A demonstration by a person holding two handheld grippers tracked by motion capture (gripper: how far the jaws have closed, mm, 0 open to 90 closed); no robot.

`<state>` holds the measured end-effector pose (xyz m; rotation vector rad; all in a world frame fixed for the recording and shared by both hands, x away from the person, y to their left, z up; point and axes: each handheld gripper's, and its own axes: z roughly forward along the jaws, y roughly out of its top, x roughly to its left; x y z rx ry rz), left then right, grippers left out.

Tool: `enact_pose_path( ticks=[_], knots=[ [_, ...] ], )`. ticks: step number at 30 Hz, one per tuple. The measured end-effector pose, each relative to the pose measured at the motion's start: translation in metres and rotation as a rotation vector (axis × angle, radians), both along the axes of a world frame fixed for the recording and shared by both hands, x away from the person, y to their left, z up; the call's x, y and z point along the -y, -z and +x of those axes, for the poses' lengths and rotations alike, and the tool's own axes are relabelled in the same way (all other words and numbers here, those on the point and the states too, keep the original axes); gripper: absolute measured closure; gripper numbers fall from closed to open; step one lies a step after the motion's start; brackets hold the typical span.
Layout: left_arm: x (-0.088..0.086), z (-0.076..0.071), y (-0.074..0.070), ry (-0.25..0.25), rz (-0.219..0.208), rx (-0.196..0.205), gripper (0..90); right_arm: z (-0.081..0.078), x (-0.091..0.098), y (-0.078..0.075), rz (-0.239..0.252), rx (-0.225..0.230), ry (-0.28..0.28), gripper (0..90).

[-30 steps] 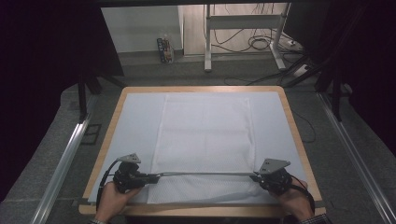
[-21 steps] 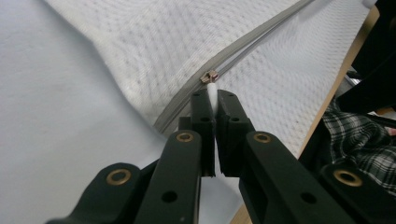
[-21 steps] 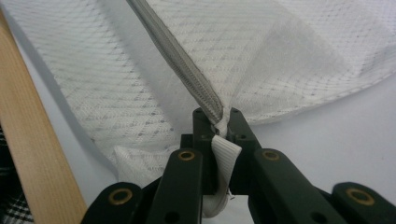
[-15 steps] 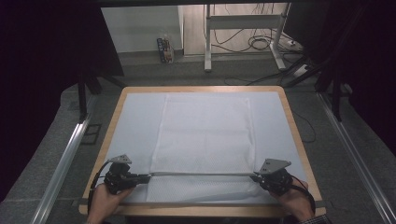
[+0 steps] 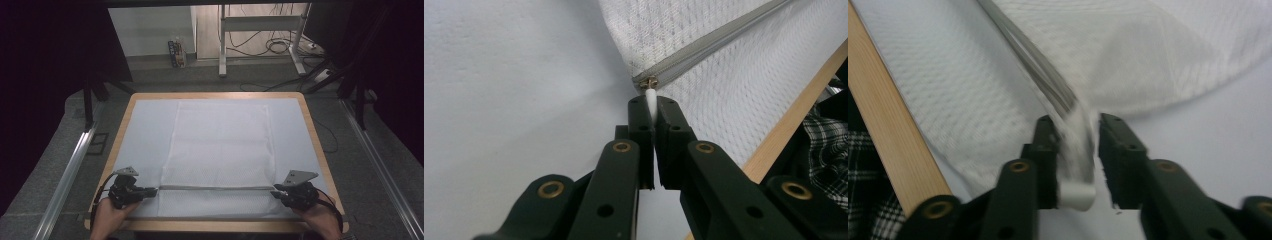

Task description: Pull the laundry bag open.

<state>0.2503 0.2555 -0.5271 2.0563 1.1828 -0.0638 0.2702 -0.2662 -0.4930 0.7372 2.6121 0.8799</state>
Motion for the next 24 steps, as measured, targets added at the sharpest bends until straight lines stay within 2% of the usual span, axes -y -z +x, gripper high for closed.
enact_pose_path(
  ticks=[2,6,11,15,22,24],
  knots=[
    [-0.001,-0.001,0.0,0.001,-0.001,-0.001,87.3,-0.001,0.004,0.002,-0.008,-0.017,0.013,61.5],
    [0.0,-0.003,0.003,0.003,0.023,-0.006,87.2,-0.003,0.01,0.003,-0.003,-0.04,0.035,55.5],
    [0.003,-0.004,0.005,0.003,0.05,-0.005,87.1,-0.007,0.012,0.007,-0.015,-0.069,0.045,55.0],
    [0.002,-0.004,0.005,0.002,0.048,-0.006,87.0,-0.011,0.015,0.011,-0.04,-0.082,0.056,55.0],
    [0.004,-0.004,0.006,0.002,0.06,-0.002,86.7,-0.016,0.022,0.01,-0.026,-0.087,0.071,53.3],
    [0.005,-0.004,0.005,0.004,0.067,0.006,86.4,-0.015,0.023,0.009,-0.007,-0.091,0.078,51.3]
  ],
)
